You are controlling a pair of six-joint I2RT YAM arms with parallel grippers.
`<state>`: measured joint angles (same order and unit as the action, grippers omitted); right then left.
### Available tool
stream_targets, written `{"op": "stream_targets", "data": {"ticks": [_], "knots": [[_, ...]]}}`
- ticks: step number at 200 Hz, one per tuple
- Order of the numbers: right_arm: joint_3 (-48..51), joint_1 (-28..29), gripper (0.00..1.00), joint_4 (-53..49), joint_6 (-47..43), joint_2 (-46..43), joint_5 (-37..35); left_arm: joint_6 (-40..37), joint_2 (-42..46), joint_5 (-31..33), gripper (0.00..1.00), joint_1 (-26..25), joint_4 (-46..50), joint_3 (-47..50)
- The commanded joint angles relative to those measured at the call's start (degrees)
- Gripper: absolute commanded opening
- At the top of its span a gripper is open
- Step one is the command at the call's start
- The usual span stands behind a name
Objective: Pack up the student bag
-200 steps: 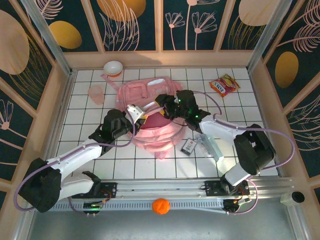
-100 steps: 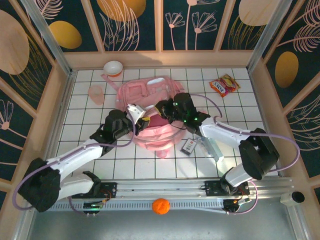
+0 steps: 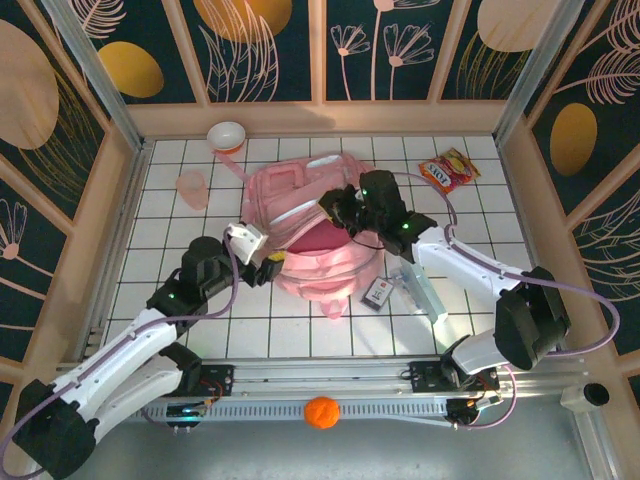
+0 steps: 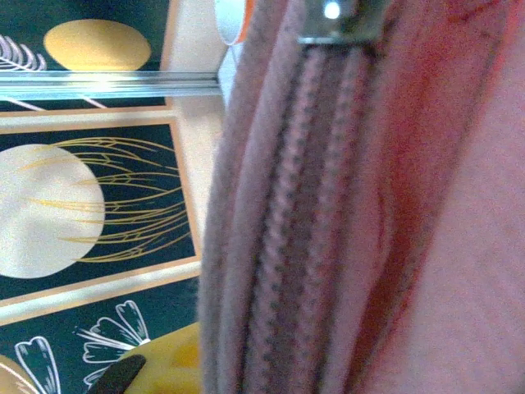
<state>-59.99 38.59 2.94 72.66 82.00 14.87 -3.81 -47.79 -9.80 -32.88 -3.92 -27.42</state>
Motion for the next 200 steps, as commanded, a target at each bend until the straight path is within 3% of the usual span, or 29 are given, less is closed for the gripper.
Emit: {"op": "stream_targets", "data": {"ticks": [1,49,94,118,140,169,200], "knots": [[-6.9,-0.3,0.00,9.1,-4.0,-1.1,0.9,1.6,-1.8,-3.3,0.87,0.1,0.7,1.1],[-9.3,-0.5,0.00,8.4,-4.9,-0.3,1.9,7.4,0.4,6.1,0.90,0.2,-7.3,4.2],[-9.8,-0.6,0.00,7.2,-5.4,0.1,3.8,15.5,2.5,5.0,0.81,0.1,-17.9,9.1],[-11.2,-0.7,0.00,6.9,-5.7,1.2,5.7,16.7,0.5,5.3,0.80,0.1,-20.9,9.7],[-11.7,-0.7,0.00,7.1,-5.7,2.1,6.6,17.6,-2.6,4.7,0.72,0.2,-25.3,9.7],[-11.4,-0.9,0.00,8.4,-5.0,2.7,7.7,16.4,-7.9,2.5,0.71,0.2,-27.9,7.3],[-11.4,-1.2,0.00,8.0,-5.2,2.6,7.8,14.1,-10.3,-1.7,0.50,0.2,-28.9,6.2]]}}
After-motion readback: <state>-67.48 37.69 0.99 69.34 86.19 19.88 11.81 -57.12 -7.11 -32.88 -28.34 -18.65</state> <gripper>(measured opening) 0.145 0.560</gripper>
